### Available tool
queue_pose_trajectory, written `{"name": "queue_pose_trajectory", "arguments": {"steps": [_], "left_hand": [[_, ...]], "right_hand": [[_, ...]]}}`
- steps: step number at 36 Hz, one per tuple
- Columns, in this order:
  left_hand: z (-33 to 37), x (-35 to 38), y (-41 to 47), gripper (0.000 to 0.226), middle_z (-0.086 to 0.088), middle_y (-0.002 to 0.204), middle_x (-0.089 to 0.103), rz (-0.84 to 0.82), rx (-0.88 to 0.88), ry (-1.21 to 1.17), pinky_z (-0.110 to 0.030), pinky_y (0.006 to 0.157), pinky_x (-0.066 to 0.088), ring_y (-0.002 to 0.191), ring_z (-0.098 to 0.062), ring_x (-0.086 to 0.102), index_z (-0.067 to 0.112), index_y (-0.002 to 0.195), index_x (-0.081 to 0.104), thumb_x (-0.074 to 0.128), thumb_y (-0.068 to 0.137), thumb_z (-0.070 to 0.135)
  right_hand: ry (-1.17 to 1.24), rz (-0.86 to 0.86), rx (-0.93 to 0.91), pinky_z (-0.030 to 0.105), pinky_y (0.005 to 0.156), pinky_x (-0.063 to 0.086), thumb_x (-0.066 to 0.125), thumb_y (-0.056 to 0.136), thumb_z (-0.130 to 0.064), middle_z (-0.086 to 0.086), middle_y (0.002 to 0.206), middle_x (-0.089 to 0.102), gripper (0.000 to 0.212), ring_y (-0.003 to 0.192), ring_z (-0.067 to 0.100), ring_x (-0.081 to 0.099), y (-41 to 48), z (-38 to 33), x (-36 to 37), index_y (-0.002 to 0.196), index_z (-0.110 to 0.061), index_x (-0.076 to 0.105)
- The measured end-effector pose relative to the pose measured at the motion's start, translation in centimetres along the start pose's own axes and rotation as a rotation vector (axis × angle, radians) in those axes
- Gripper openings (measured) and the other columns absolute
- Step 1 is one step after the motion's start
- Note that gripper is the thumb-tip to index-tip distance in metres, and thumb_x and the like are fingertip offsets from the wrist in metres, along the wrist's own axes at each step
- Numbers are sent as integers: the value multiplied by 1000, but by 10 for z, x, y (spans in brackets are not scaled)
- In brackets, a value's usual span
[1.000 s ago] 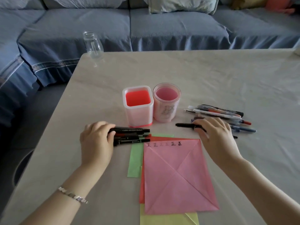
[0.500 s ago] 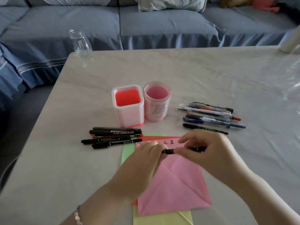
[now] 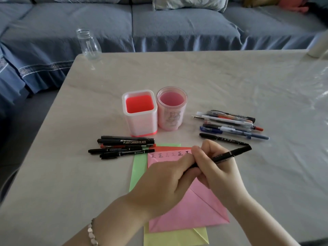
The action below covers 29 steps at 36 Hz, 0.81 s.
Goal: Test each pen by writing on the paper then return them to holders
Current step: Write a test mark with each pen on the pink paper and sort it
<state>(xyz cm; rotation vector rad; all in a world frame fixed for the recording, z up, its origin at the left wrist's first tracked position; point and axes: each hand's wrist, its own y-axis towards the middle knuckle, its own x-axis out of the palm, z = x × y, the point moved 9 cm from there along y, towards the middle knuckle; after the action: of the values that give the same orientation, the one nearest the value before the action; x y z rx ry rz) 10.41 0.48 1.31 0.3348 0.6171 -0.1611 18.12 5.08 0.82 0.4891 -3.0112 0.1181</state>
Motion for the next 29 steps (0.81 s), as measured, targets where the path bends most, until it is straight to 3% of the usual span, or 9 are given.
{"name": "queue_pose_trajectory", "arguments": {"steps": [5, 7, 10, 12, 15, 20, 24, 29], "left_hand": [[-5, -4, -1, 29, 11, 82, 66, -46, -67, -11, -28, 66, 47, 71, -7, 61, 38, 103, 50, 31, 92, 58], [-14, -6, -2, 34, 13, 65, 58, -65, -165, -34, -18, 56, 40, 58, -2, 53, 35, 90, 53, 36, 87, 63], [-40, -15, -12, 26, 11, 55, 42, 1, -247, 165, -17, 54, 33, 55, -6, 43, 37, 88, 42, 27, 90, 58], [-59, -28, -22, 21, 14, 66, 44, 126, -235, 393, -22, 62, 31, 67, -8, 43, 28, 93, 46, 27, 93, 38], [-86, -33, -39, 14, 1, 79, 52, 231, -210, 654, -28, 69, 31, 74, -16, 38, 15, 93, 47, 36, 86, 12], [-97, -31, -53, 40, -9, 97, 54, 308, -187, 855, -34, 83, 34, 89, -25, 45, 9, 103, 52, 55, 66, -5], [-76, -23, -43, 39, -16, 110, 56, 358, -167, 780, -38, 95, 33, 104, -30, 47, 6, 112, 58, 56, 74, -2], [-59, 22, -16, 37, -16, 129, 53, 121, -149, 585, -37, 111, 24, 121, -29, 45, 20, 122, 51, 41, 86, 23]], "right_hand": [[-42, -60, -77, 13, 36, 24, 58, 77, -21, -4, 35, 33, 36, 32, 8, 27, -3, -5, 3, 49, -20, 35], [-7, -40, -77, 13, 36, 24, 61, 74, -25, -3, 37, 32, 35, 32, 9, 27, -4, -4, -1, 51, -19, 35], [13, 117, -61, 14, 35, 22, 59, 85, -4, -1, 35, 32, 43, 32, 10, 25, -5, 3, -24, 51, -15, 35], [-45, 249, -55, 15, 35, 22, 52, 89, -2, -2, 34, 34, 40, 32, 9, 25, -6, 5, -43, 54, -13, 35], [-126, 380, -14, 14, 36, 25, 51, 91, -9, -3, 35, 36, 30, 33, 7, 28, -6, 13, -67, 62, -8, 42], [-180, 429, 31, 14, 38, 28, 50, 92, -12, -1, 36, 41, 18, 35, 6, 32, -2, 21, -90, 74, -11, 52], [-142, 393, 29, 17, 43, 37, 43, 93, -6, 2, 44, 51, 24, 41, 12, 45, 3, 25, -95, 80, -11, 63], [-52, 314, 55, 20, 56, 52, 38, 96, -6, 5, 65, 70, 30, 61, 17, 65, 14, 30, -89, 82, -10, 65]]}}
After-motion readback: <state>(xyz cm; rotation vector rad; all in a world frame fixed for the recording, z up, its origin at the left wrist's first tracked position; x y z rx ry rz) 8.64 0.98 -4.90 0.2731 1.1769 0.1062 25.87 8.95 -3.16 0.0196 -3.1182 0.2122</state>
